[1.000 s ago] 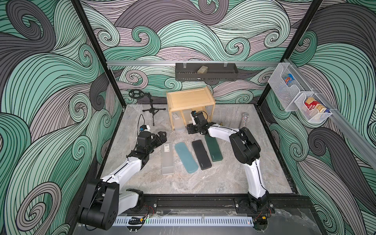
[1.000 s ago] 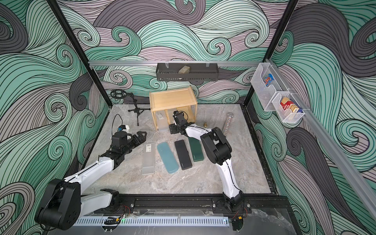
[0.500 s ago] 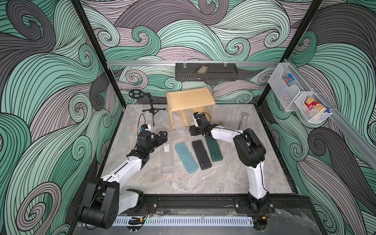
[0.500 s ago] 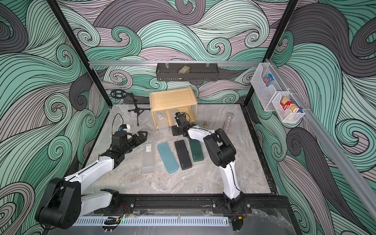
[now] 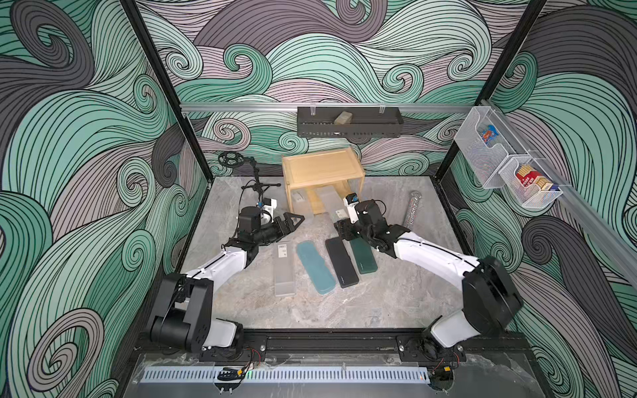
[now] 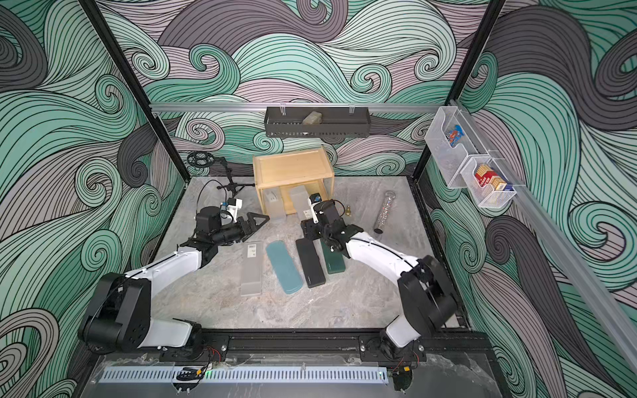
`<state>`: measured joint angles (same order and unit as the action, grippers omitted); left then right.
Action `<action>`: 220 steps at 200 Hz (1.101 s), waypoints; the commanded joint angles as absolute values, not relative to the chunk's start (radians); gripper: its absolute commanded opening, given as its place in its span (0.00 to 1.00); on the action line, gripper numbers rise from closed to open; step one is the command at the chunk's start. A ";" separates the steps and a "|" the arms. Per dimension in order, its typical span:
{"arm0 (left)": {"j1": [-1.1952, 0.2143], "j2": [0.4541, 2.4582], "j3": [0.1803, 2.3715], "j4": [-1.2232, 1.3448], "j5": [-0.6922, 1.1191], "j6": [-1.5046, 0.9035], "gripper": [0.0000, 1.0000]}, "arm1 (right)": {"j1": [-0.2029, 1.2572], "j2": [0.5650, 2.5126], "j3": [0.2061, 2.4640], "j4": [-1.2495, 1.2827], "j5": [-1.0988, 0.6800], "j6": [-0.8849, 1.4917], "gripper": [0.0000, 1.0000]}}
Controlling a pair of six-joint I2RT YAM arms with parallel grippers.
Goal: Remove the pencil cases from the shelf
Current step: Pick up the pencil case from the shelf.
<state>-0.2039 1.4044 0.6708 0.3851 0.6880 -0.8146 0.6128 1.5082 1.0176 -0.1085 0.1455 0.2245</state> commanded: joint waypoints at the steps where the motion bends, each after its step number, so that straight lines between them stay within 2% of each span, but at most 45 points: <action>1: -0.225 1.404 0.637 0.539 0.826 -0.927 0.99 | 0.635 1.413 0.988 -0.134 0.135 0.239 0.72; 37: -0.261 1.401 0.620 0.609 0.815 -0.973 0.99 | 0.710 1.331 0.947 -0.174 0.142 0.271 0.73; 77: -0.268 1.402 0.591 0.726 0.818 -1.051 0.99 | 0.777 1.327 0.923 -0.171 0.150 0.318 0.73; 150: -0.277 1.416 0.558 0.663 0.767 -1.006 0.99 | 0.840 1.339 1.009 -0.173 0.161 0.328 0.74; 220: -0.277 1.457 0.557 0.721 0.762 -1.049 0.99 | 0.915 1.382 1.011 -0.170 0.190 0.343 0.74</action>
